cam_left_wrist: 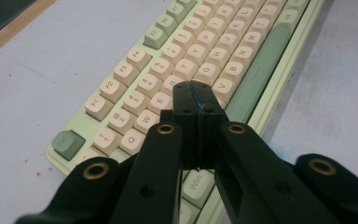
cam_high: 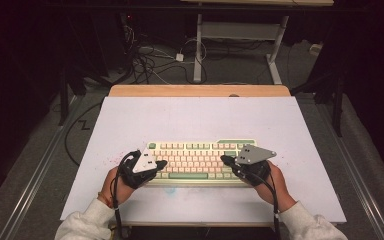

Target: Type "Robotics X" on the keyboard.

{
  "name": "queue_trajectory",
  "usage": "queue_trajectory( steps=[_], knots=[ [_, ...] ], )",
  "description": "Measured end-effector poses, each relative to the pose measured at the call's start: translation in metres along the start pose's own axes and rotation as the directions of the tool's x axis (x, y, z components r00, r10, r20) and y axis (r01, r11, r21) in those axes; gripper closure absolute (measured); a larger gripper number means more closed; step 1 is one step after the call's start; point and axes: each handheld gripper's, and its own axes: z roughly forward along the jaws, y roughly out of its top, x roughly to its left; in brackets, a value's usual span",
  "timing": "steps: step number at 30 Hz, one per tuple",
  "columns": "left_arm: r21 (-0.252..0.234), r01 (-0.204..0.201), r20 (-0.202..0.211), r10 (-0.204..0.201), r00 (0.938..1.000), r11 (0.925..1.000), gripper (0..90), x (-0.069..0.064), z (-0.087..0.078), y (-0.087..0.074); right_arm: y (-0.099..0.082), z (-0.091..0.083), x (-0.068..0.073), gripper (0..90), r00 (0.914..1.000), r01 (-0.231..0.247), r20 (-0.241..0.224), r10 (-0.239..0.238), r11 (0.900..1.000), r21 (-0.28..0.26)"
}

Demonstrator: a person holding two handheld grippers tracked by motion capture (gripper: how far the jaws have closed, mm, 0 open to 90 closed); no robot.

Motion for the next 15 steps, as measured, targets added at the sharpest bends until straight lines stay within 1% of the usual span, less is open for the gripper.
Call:
queue_trajectory(
  steps=[2, 5, 11, 12, 15],
  knots=[
    [0.008, -0.007, 0.003, 0.007, 1.0, 0.9999, 87.9, 0.0, 0.003, 0.002, 0.0, 0.0, 0.0, 90.0, 1.0, -0.001, -0.001, 0.001, 1.0, 0.0],
    [0.011, -0.004, 0.008, 0.004, 1.0, 0.9999, 87.9, 0.0, 0.007, 0.006, -0.001, 0.0, 0.001, 90.0, 1.0, 0.004, -0.003, -0.004, 1.0, 0.002],
    [0.023, -0.02, 0.021, 0.02, 0.9996, 0.9995, 87.9, 0.0, 0.017, 0.015, -0.001, -0.001, 0.002, 90.0, 1.0, 0.007, -0.006, -0.007, 1.0, 0.004],
    [0.019, -0.016, 0.022, 0.015, 0.9996, 0.9997, 88.0, 0.0, 0.018, 0.017, -0.002, 0.0, 0.002, 90.0, 0.9999, 0.008, -0.007, -0.008, 1.0, 0.005],
    [0.025, -0.023, 0.027, 0.023, 0.9994, 0.9994, 87.9, 0.0, 0.021, 0.02, -0.002, 0.001, 0.003, 90.0, 0.9999, 0.009, -0.008, -0.009, 0.9999, 0.008]
  ],
)
